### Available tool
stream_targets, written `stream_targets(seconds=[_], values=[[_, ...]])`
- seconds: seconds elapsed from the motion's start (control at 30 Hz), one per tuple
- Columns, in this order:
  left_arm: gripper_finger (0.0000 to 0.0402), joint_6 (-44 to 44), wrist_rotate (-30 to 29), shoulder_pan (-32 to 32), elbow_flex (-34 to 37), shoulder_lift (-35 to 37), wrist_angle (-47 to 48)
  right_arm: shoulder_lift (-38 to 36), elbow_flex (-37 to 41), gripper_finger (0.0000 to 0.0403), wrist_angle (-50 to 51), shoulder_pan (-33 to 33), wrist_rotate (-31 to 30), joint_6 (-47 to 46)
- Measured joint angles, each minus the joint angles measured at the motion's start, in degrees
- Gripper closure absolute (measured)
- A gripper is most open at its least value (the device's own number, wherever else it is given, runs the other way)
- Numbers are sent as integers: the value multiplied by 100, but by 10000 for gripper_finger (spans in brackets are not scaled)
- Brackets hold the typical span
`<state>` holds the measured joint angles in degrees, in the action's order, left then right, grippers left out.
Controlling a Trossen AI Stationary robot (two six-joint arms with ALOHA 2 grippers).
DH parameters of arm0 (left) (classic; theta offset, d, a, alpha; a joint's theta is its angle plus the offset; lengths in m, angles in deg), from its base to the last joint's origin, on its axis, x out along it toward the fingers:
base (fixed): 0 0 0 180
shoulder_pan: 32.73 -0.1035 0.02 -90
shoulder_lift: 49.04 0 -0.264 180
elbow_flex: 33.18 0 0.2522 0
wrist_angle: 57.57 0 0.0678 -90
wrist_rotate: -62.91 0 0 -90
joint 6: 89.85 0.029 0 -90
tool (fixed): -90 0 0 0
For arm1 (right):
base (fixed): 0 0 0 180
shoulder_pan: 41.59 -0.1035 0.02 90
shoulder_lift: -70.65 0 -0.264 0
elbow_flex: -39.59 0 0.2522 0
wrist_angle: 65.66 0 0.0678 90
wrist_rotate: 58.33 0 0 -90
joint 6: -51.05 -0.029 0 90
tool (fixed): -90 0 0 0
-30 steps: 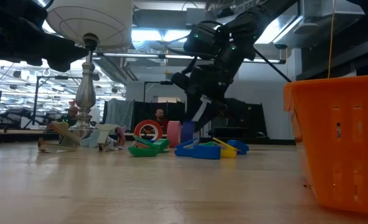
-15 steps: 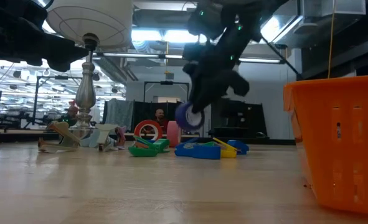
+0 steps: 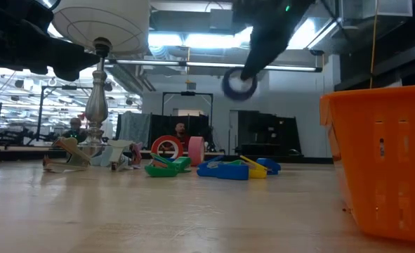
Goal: Pick and place Stapler, Stapler remover, tape
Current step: Put the blue tape into the right orange bin
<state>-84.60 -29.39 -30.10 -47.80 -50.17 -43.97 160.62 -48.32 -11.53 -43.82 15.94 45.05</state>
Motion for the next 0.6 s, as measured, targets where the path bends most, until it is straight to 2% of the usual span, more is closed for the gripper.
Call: stream_targets(seconds=[0.13, 0.27, 0.37, 0.6], values=[[186, 0, 0, 0, 0, 0, 0, -344, 0, 304, 451, -458, -231, -1537], [185, 0, 0, 0, 0, 0, 0, -525, 2, 304, 768, -1051, -520, -2664], [187, 0, 0, 0, -1, 0, 0, -544, 2, 304, 1012, -1516, -721, -3532], [185, 0, 0, 0, 1, 1, 0, -328, 2, 304, 1563, -2428, -742, -5382]])
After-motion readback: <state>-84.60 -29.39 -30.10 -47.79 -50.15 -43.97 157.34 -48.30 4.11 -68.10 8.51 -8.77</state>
